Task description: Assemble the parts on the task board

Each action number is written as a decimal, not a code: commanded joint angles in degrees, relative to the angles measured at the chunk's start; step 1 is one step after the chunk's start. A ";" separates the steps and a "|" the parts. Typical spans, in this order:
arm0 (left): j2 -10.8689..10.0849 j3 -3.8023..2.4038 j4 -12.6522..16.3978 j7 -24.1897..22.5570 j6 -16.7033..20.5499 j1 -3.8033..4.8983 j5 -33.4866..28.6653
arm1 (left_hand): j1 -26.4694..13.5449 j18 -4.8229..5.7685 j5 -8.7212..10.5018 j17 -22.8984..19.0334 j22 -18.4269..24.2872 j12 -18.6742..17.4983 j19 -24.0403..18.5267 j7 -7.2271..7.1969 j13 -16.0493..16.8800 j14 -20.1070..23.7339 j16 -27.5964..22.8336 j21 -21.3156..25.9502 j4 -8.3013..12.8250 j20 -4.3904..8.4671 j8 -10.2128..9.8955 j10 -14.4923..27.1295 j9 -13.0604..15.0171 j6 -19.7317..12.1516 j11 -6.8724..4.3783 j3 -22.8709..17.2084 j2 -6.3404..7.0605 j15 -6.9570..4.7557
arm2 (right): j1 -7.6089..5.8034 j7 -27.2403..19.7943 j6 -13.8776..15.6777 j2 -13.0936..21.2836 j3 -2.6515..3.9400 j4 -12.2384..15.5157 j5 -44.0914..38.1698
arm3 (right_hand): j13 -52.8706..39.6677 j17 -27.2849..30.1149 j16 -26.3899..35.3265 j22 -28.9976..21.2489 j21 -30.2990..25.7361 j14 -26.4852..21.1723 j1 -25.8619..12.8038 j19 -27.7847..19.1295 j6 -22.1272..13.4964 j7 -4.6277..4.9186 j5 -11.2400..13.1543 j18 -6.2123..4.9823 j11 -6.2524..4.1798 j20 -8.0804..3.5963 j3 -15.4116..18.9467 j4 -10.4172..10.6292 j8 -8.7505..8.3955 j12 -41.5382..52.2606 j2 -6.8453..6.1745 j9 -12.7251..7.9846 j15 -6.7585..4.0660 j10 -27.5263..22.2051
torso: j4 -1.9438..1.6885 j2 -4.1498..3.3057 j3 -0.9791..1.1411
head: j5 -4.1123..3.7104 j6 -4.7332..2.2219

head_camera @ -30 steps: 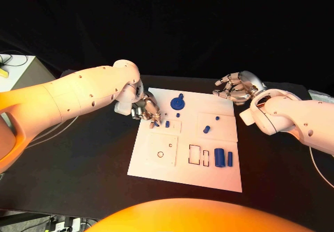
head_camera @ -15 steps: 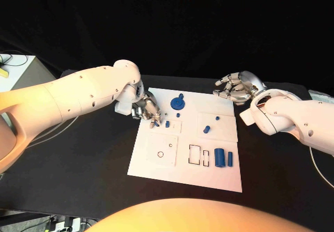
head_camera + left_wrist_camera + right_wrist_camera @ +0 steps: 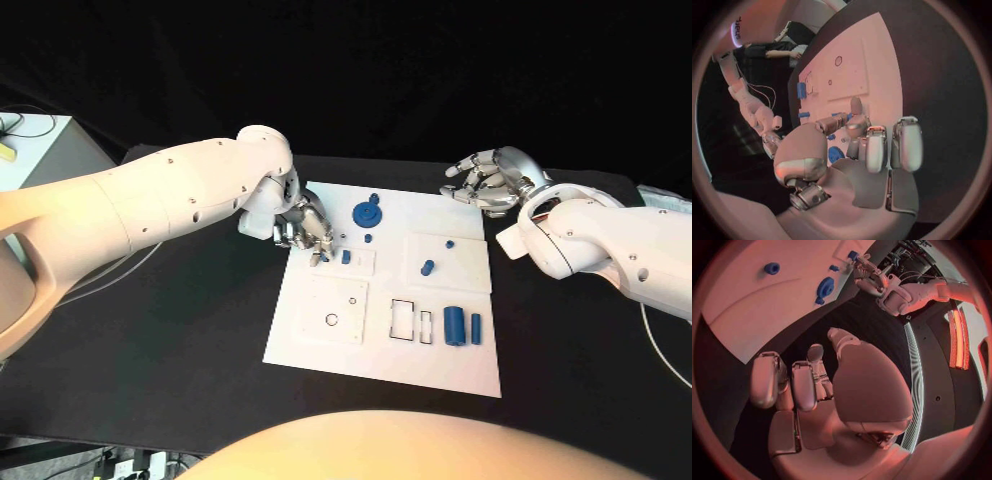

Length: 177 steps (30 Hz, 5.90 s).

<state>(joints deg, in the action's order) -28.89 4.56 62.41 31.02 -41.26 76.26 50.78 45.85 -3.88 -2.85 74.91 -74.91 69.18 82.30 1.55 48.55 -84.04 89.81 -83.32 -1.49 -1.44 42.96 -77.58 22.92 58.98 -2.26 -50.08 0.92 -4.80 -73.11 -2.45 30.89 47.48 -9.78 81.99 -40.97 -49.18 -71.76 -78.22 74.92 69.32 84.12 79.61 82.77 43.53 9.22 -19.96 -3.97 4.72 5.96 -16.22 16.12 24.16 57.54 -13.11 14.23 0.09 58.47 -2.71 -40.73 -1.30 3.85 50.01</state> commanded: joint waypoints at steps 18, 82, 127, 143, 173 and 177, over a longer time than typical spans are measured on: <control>0.43 0.35 0.20 -0.26 5.04 -0.64 0.61 | 0.86 0.80 -0.03 15.09 -2.82 -0.63 -0.28 -0.11 -0.79 -5.96 0.19 0.37 -0.98 -0.16 1.06 0.69 -1.39 -0.67 -0.02 7.47 2.34 -0.04 | 0.03 -0.53 -0.80 0.10 0.00 0.22 -0.23 | 0.04 0.07 0.40 3.41 -0.34 0.01 -0.45 -0.53 -0.08 0.33 -0.26 -0.36 -0.11 -0.05 0.10 0.11 0.34 0.15 -0.05 -0.09 0.01 -0.23 | -0.01 0.02 0.01 | -0.30 -0.01; -10.24 -2.73 13.31 -18.12 32.50 -0.63 -7.84 | 23.49 -6.46 -0.16 -12.27 29.76 -14.19 -27.26 7.04 -20.48 13.15 -19.51 26.88 -0.74 -4.64 -0.68 26.37 -7.68 -16.92 6.34 17.61 8.56 5.39 | 0.04 -0.74 -0.21 0.55 0.00 0.02 0.12 | 0.48 0.42 0.70 3.12 -0.93 -0.12 -0.65 -0.68 -0.23 0.34 -0.25 -0.46 -0.10 -0.05 0.18 0.13 0.38 0.15 0.04 -0.14 0.02 -0.41 | -0.01 0.02 -0.01 | -1.08 -1.01; -1.26 3.08 8.93 -34.42 48.77 -5.11 37.35 | 28.91 -6.62 -0.07 -31.53 31.66 -27.77 -29.52 5.63 -35.56 25.94 -25.17 31.57 4.70 -6.72 -9.18 34.85 -13.80 -16.37 8.60 13.16 14.02 7.30 | 0.12 -2.04 0.89 0.20 0.00 -0.25 0.57 | 4.09 1.22 1.48 1.94 -3.24 -0.67 0.41 -1.56 -0.30 0.43 -0.31 -0.86 -0.02 0.00 -0.64 -0.40 0.55 -2.53 0.15 -0.20 0.10 -3.57 | 0.00 -0.02 -0.02 | -3.10 -2.99; -0.51 3.11 8.01 -35.35 46.08 -5.32 37.55 | 30.39 -6.64 -0.02 -27.52 28.83 -26.76 -29.00 4.89 -37.26 22.13 -17.30 28.10 5.06 -5.67 -11.81 28.86 -14.09 -9.28 6.98 10.94 11.85 6.05 | 0.12 -1.91 0.63 0.16 0.01 -0.10 0.57 | 4.20 1.28 1.52 1.97 -3.20 -0.69 0.39 -1.54 -0.31 0.44 -0.31 -0.85 -0.02 0.00 -0.65 -0.39 0.56 -2.61 0.16 -0.20 0.10 -3.65 | -0.02 0.00 0.00 | -3.22 -2.58; -0.15 3.10 7.10 -36.87 48.47 -5.84 36.59 | 31.16 -6.38 -0.01 -23.78 23.86 -36.04 -28.08 5.88 -41.69 15.88 -11.71 22.79 6.32 -4.76 -15.75 18.20 -11.39 -1.70 5.89 9.12 8.52 4.97 | 0.13 -1.89 0.55 0.22 0.01 0.15 0.57 | 4.35 1.19 1.48 2.00 -3.18 -0.68 0.24 -1.52 -0.29 0.46 -0.33 -0.83 0.01 0.02 -0.75 -0.25 0.60 -2.65 0.22 -0.21 0.12 -3.64 | -0.03 0.06 0.00 | -3.61 -2.48; -0.37 3.09 7.31 -37.24 50.74 -5.86 36.07 | 31.61 -5.86 -0.06 -21.35 21.36 -37.73 -25.76 5.78 -41.88 13.61 -10.46 20.54 6.90 -4.61 -16.33 16.46 -10.81 -0.99 5.78 8.86 8.17 4.82 | 0.13 -1.93 0.56 0.19 0.01 0.14 0.57 | 4.38 1.21 1.50 1.97 -3.25 -0.69 0.17 -1.54 -0.29 0.46 -0.36 -0.85 0.01 0.03 -0.78 -0.19 0.62 -2.64 0.26 -0.21 0.13 -3.61 | -0.01 0.04 0.01 | -3.66 -2.63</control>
<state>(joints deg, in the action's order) -29.25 7.59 69.53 -5.00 7.19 70.56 87.69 77.18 -9.71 -2.67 53.34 -53.27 31.58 56.25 7.32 6.65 -70.20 79.22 -62.55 5.34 -6.06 26.78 -60.80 10.66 57.68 3.61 -41.12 9.93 0.07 -73.01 -3.71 31.89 47.70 -9.78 82.02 -40.18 -44.85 -70.47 -76.89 74.94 66.39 83.71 79.40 81.54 43.18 9.20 -19.96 -3.96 4.79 5.97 -16.70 15.96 24.61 55.11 -12.90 14.08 0.09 55.25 -2.72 -40.69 -1.27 0.22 47.48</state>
